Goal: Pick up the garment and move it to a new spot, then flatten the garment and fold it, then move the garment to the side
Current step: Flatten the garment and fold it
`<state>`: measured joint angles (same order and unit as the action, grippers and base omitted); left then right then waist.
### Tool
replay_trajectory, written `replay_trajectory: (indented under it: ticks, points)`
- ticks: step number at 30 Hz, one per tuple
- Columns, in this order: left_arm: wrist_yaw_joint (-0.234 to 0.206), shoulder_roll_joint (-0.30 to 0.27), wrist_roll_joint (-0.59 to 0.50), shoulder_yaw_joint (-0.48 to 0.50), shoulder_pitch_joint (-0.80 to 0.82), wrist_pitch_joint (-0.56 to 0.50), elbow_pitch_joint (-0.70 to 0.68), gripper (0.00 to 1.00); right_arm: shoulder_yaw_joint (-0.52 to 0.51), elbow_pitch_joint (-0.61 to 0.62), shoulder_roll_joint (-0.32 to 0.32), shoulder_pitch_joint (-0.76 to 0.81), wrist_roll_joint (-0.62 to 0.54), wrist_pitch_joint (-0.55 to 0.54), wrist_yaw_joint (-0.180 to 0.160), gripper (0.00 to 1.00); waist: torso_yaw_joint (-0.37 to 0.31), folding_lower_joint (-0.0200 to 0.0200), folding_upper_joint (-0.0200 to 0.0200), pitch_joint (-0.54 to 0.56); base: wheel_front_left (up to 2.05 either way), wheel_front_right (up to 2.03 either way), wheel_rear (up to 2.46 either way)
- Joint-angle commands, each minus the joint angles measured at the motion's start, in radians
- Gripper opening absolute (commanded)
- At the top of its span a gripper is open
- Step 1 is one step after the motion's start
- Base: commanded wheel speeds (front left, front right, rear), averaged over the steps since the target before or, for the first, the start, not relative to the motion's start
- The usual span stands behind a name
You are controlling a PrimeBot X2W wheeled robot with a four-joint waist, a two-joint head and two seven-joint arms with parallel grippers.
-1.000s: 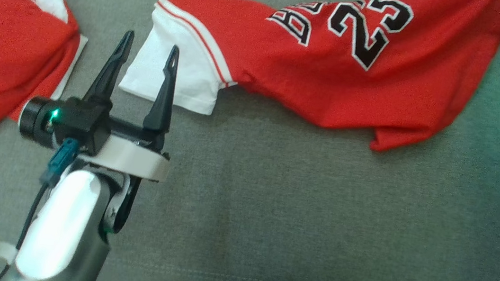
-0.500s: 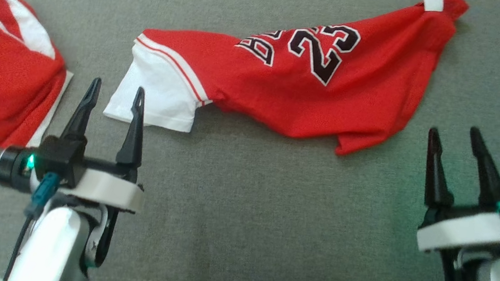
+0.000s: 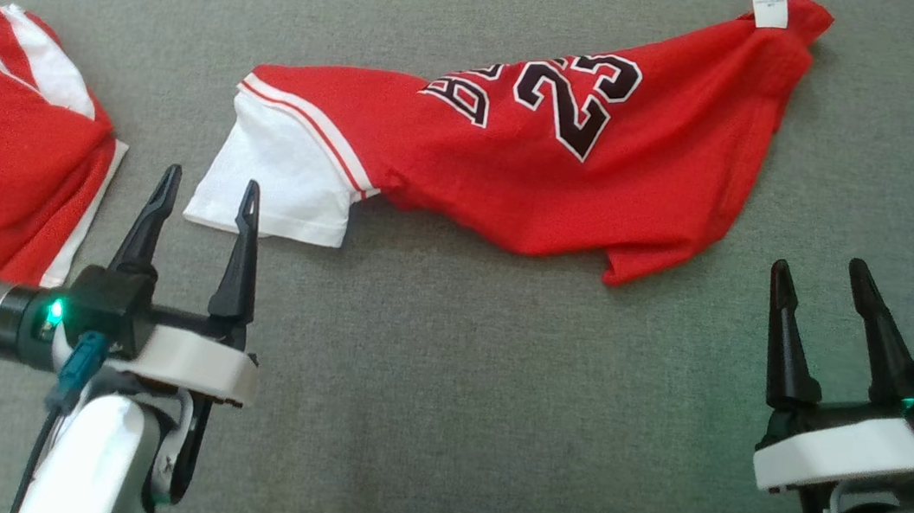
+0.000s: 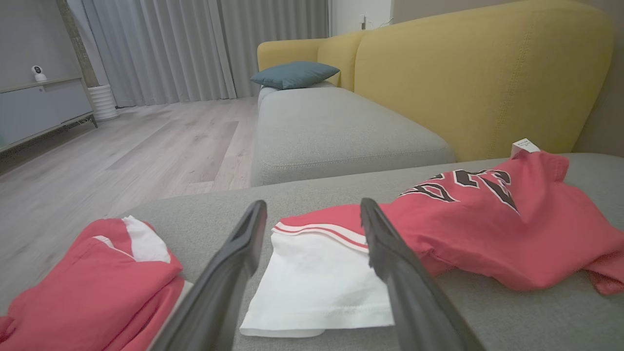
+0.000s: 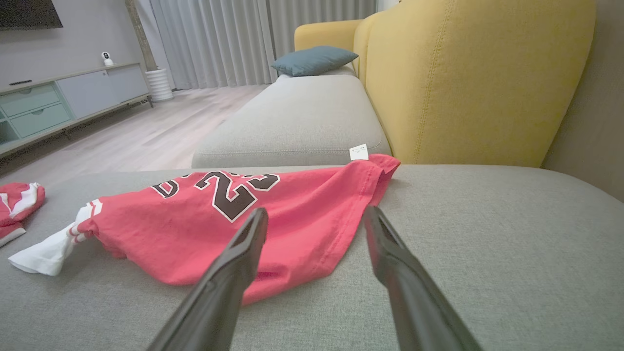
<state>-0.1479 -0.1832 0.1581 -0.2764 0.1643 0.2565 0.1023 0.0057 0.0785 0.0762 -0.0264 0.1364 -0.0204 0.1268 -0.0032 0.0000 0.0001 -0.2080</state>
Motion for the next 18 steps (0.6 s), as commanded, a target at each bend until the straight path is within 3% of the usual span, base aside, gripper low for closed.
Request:
replay_trajectory:
  ticks: [1,9,18]
  points:
    - [-0.004,-0.021,-0.016,0.037,0.03,0.005,-0.029,1.0,0.024,0.038,0.001,-0.005,-0.014,-0.011,0.004,1.0,0.004,0.0,-0.0001,-0.005,0.0,0.0,0.0]
    - [-0.002,-0.009,-0.021,0.02,0.065,0.005,-0.034,1.0,0.133,-0.025,0.041,-0.067,-0.019,-0.078,0.004,1.0,0.027,0.0,-0.0001,-0.053,0.0,0.0,0.0]
    - [0.006,0.015,-0.03,0.005,0.121,0.005,-0.033,1.0,0.252,-0.23,0.093,-0.221,-0.03,-0.155,0.004,1.0,0.066,0.0,-0.0001,-0.124,0.0,0.0,0.0]
